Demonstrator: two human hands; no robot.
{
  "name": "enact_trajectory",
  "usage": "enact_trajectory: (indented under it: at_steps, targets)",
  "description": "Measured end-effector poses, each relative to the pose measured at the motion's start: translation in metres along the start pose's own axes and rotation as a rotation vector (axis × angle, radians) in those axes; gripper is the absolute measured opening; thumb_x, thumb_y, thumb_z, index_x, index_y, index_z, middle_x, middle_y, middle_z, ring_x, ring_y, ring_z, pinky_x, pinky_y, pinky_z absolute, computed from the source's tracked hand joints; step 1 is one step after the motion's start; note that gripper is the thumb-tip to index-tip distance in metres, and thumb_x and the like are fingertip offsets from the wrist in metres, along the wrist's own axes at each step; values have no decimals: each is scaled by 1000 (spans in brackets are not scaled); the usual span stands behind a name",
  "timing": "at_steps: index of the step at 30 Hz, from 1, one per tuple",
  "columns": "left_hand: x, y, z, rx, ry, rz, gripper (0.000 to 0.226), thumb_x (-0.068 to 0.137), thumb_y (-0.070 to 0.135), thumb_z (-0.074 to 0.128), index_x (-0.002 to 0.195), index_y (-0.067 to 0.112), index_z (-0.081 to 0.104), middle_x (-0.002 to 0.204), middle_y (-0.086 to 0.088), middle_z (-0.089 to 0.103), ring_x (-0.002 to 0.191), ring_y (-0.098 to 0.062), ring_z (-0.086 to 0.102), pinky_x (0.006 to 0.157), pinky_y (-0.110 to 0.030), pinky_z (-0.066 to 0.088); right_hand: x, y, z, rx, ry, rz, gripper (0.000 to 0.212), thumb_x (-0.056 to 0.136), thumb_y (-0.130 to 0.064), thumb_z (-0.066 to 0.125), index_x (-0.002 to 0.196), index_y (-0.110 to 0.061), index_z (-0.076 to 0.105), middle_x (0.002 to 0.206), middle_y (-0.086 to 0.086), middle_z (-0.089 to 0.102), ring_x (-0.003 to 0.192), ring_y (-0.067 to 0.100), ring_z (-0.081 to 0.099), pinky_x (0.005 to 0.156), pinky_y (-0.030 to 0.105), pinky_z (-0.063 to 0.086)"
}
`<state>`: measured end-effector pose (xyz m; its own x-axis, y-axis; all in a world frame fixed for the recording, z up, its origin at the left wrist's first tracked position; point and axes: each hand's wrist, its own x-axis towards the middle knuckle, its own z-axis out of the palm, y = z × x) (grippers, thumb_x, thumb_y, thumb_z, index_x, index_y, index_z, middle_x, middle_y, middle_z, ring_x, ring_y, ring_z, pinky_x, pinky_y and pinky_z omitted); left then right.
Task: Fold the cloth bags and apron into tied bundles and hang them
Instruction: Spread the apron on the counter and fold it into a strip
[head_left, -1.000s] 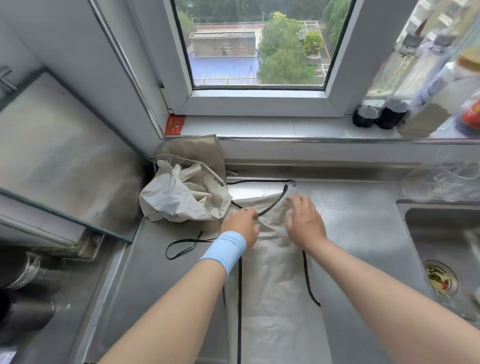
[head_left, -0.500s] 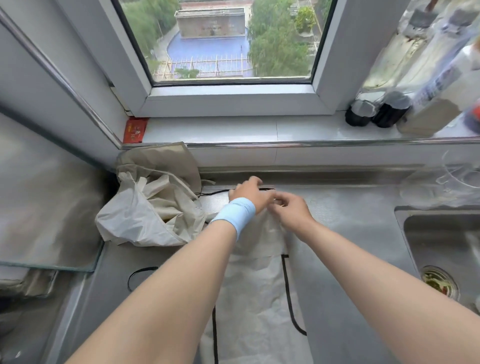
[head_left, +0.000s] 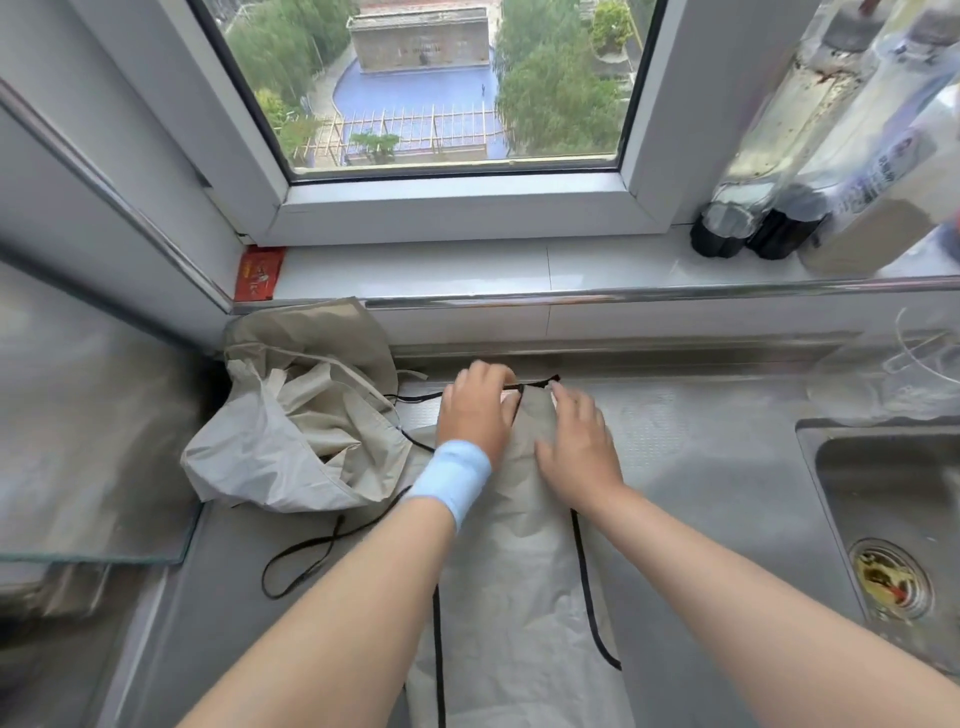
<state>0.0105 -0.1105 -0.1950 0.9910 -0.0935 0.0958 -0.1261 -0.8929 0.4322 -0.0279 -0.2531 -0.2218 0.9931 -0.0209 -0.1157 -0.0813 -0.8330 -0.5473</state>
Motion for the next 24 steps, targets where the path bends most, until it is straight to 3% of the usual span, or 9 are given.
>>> enact_trajectory:
  at_steps: [2,3,7,12,14,16,18,21,24]
  targets:
    - [-34,-12,4,104,56,59,23,85,35,45,98,22,59,96,0,57,85,-26,55,72,-37,45,2,-5,6,-195,109,-186,70,86,-20,62,150,-14,34,150,14,37,131,32,41,104,45,40]
    - [-51,-21,6,142,35,65,26,83,38,44,99,23,58,98,1,57,85,-25,56,71,-36,46,3,-8,7,-249,73,-249,65,90,-23,57,151,-14,34,155,14,32,137,33,36,108,47,36]
    - [-112,-62,16,279,-158,4,58,81,58,40,131,29,48,137,-3,49,111,-26,52,90,-39,48,12,-13,20,-374,-274,-284,63,101,-45,34,156,-23,13,165,8,3,151,28,1,121,46,9]
    - [-153,-86,14,337,-326,-32,81,81,66,38,149,23,29,157,-11,25,142,-28,24,107,-47,38,12,-11,37,-542,-308,-259,78,95,-66,20,158,-24,-2,165,8,-10,151,26,-12,122,46,-4]
    - [-158,-87,11,345,-365,-38,86,80,68,38,152,26,18,162,-10,6,147,-26,3,112,-53,23,9,-11,39,-617,-268,-265,82,91,-69,12,157,-22,-3,164,12,-9,151,28,-12,121,46,-5]
    - [-160,-83,6,328,-440,-70,94,77,72,39,153,32,0,159,-4,-21,145,-22,-21,115,-56,2,4,-17,40,-623,-196,-284,85,89,-67,14,157,-18,3,164,17,-4,151,32,-9,121,47,-4]
    - [-160,-77,2,320,-482,-113,102,72,76,39,151,35,-11,155,-2,-32,142,-23,-30,114,-58,-5,-8,-22,43,-527,-117,-321,83,89,-60,25,157,-15,13,164,19,2,151,32,-4,122,47,-1]
    - [-147,-76,2,295,-532,-119,107,69,78,42,150,36,-15,153,-2,-36,141,-24,-33,115,-57,-6,-37,-22,51,-404,-119,-318,77,92,-56,24,158,-22,5,164,11,-8,151,26,-12,122,47,0]
    - [-112,-79,-1,233,-588,-91,100,75,65,47,151,37,-12,156,0,-31,143,-22,-30,119,-49,6,-56,-8,53,-397,-229,-263,75,90,-61,9,157,-31,-6,163,5,-20,149,20,-22,122,47,-2]
